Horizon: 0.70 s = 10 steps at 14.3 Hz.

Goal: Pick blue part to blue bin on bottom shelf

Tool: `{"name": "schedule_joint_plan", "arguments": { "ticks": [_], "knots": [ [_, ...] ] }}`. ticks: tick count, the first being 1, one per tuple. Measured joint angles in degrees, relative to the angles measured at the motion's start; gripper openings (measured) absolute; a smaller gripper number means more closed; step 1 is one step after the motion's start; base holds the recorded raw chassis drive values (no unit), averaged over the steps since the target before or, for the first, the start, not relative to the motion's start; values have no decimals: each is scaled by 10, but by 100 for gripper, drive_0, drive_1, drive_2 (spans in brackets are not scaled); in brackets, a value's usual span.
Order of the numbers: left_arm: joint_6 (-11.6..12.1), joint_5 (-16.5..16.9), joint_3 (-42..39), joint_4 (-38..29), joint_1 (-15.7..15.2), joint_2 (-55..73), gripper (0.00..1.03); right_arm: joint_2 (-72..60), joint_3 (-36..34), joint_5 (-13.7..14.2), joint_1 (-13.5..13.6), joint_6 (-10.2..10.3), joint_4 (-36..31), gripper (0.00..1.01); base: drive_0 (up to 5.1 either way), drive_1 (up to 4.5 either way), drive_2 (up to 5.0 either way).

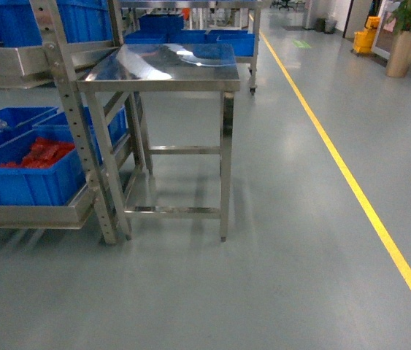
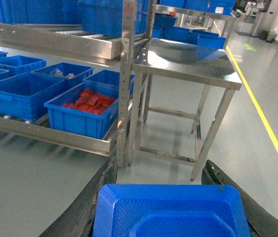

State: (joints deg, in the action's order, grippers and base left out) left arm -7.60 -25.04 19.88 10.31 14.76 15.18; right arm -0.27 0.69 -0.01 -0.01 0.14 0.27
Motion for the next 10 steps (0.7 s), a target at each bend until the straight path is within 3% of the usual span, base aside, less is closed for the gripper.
{"name": "schedule_joint_plan", "arguments": {
  "ticks": [10],
  "knots": [
    [0, 0, 0, -2, 0, 0, 43, 0, 0, 0, 0, 0, 0, 98, -1, 417, -419]
  ]
}}
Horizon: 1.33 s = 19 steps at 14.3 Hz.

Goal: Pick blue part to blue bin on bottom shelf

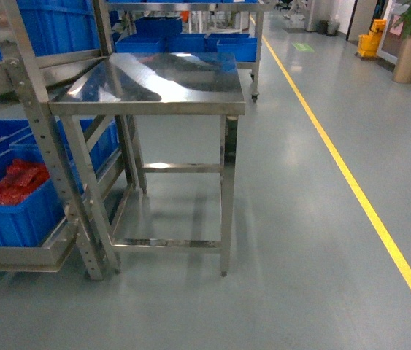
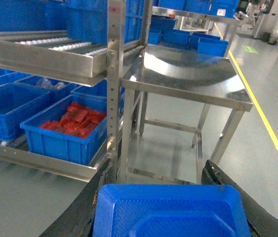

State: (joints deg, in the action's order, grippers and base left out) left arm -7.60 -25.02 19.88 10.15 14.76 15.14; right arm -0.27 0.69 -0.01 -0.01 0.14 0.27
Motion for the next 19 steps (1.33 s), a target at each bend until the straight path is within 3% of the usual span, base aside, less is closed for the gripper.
{"name": "schedule_joint_plan", "arguments": {
  "ticks": [15, 19],
  "knots": [
    [0, 0, 0, 0, 0, 0, 43, 0, 0, 0, 0, 0, -1, 98, 6, 424, -412],
    [0, 0, 0, 2, 0, 4, 43, 0, 0, 0, 0, 0, -4, 98, 0, 0, 0]
  ]
}}
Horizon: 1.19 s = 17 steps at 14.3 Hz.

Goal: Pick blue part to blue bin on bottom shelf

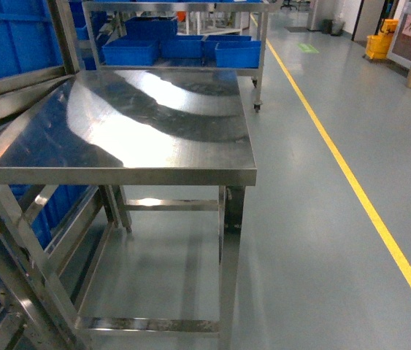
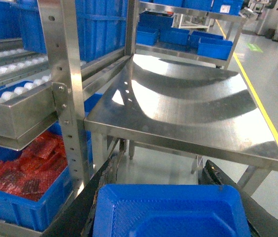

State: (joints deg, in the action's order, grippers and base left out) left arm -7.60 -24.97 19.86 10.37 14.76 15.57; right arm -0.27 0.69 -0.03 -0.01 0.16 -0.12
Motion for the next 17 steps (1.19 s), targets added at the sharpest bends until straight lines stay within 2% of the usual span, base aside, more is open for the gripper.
{"name": "schedule_joint_plan", "arguments": {
  "ticks": [17],
  "knots": [
    [0, 0, 0, -1, 0, -4, 43, 0, 0, 0, 0, 0, 3, 98, -495, 246, 246]
  ]
}}
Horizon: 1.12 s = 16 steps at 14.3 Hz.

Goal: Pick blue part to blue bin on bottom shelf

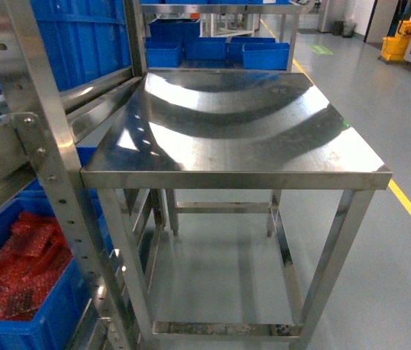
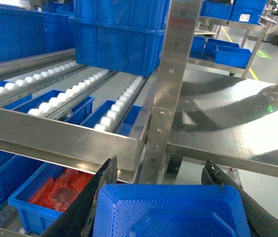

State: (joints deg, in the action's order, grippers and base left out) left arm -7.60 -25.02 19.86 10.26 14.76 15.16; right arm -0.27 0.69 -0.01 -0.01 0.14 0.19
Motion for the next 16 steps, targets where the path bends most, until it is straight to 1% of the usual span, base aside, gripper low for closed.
{"name": "schedule_joint_plan", "arguments": {
  "ticks": [16],
  "knots": [
    [0, 0, 0, 0, 0, -2, 43, 0, 0, 0, 0, 0, 0, 98, -503, 242, 242]
  ]
}}
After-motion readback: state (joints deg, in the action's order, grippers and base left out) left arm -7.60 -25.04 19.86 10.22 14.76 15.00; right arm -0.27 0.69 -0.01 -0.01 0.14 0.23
